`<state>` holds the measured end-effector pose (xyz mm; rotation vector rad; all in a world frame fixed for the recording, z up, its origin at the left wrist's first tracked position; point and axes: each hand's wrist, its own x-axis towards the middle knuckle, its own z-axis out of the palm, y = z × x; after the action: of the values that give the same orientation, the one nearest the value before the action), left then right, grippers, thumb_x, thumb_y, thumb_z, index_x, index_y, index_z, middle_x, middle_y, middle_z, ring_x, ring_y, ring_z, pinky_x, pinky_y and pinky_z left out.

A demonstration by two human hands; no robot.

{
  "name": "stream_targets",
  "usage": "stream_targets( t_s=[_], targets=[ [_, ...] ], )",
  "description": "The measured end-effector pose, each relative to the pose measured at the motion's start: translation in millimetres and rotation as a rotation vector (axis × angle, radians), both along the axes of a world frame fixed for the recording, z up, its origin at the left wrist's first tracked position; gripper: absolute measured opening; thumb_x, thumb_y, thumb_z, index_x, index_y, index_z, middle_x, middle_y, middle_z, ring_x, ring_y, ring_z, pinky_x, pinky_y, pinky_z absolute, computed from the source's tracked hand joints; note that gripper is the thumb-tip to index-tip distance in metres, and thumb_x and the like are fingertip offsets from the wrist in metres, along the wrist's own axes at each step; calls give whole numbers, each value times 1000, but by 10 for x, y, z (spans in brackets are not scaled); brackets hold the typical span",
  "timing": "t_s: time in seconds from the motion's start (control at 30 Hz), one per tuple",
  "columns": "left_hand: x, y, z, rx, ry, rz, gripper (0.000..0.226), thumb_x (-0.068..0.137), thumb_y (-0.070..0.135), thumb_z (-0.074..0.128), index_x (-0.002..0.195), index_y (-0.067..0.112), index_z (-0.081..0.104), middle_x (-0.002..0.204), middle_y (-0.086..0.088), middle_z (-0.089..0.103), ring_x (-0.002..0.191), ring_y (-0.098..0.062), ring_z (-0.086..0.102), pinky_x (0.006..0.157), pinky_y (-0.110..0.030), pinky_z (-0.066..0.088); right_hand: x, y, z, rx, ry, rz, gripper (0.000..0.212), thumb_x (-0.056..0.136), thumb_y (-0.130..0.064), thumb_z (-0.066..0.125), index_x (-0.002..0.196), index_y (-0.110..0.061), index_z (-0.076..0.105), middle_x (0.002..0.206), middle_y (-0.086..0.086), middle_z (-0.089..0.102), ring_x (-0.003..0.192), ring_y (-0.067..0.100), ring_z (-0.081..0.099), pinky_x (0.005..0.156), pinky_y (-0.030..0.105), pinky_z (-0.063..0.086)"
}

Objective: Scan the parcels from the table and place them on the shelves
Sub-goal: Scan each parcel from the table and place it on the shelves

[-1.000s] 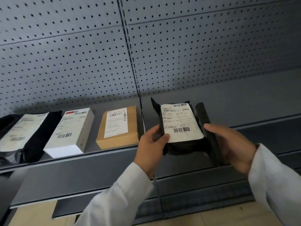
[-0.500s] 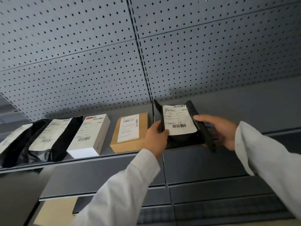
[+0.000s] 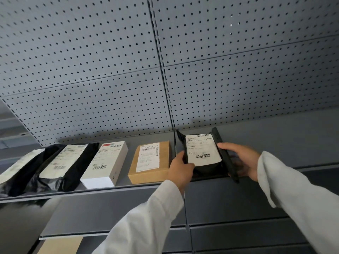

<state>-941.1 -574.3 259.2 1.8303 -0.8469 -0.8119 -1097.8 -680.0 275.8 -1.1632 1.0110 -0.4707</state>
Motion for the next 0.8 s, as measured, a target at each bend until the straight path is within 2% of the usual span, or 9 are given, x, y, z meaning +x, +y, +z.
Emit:
stream_targets(
  t_s=[0.13,0.2,0.27,0.33,0.4,0.5,0.57,0.67,0.8],
  targets=[
    [-2,13,8,-7,17,-20,47,97,1,51,141,17,45,132,6,59,106,-6,48,87,-17,40,-28,60,62,-30,-12,-55,31,89,-37,70,100,-8,74,73,6,74,51,18,68,50,27,52],
    [26,32,12,-8,27,-29,51,96,6,53,144,17,41,136,7,54,118,-9,50,94,-21,42,-56,95,96,-73,-39,-97,24,91,-29,70,97,-6,71,69,7,73,54,20,68,46,25,52],
    [68,78,35,-32,63,-21,65,95,10,57,153,19,29,149,2,44,136,-18,42,105,-27,39,-91,140,121,-138,-47,-148,23,88,-26,73,96,-6,69,69,7,71,62,23,67,55,28,54],
    [102,183,97,-94,113,-23,69,96,9,57,155,18,24,155,-1,35,142,-17,34,102,-25,33,-126,217,152,-195,-61,-187,22,86,-28,76,93,-8,69,76,10,69,74,28,65,71,41,54],
    [160,320,177,-190,141,-43,65,96,8,57,153,19,29,155,1,36,140,-11,35,99,-23,31,-149,343,221,-226,-88,-186,15,86,-30,75,89,-16,72,72,5,71,84,30,65,86,55,54],
    [309,589,295,-315,199,-55,56,94,6,59,146,22,44,147,3,48,130,-8,49,105,-26,39,-90,592,340,-224,-184,-160,10,89,-31,71,92,-21,73,72,-4,75,91,28,67,93,59,52],
    [447,796,321,-388,277,-32,52,91,5,64,139,23,52,139,3,57,123,-12,59,108,-35,44,41,779,392,-201,-241,-136,17,88,-34,70,98,-20,73,85,-2,78,94,27,68,93,58,53],
    [683,1170,340,-483,372,18,45,92,-1,60,132,19,59,128,-1,66,114,-18,66,99,-36,53,355,1092,387,-130,-298,-97,40,72,-44,73,104,-19,73,111,12,73,93,26,71,89,57,55],
    [1102,1780,195,-531,423,121,43,93,-6,50,130,14,60,125,-5,68,113,-27,67,98,-41,54,905,1549,243,8,-363,-21,57,63,-44,78,113,-17,74,120,19,69,97,32,72,81,54,58]
  ],
)
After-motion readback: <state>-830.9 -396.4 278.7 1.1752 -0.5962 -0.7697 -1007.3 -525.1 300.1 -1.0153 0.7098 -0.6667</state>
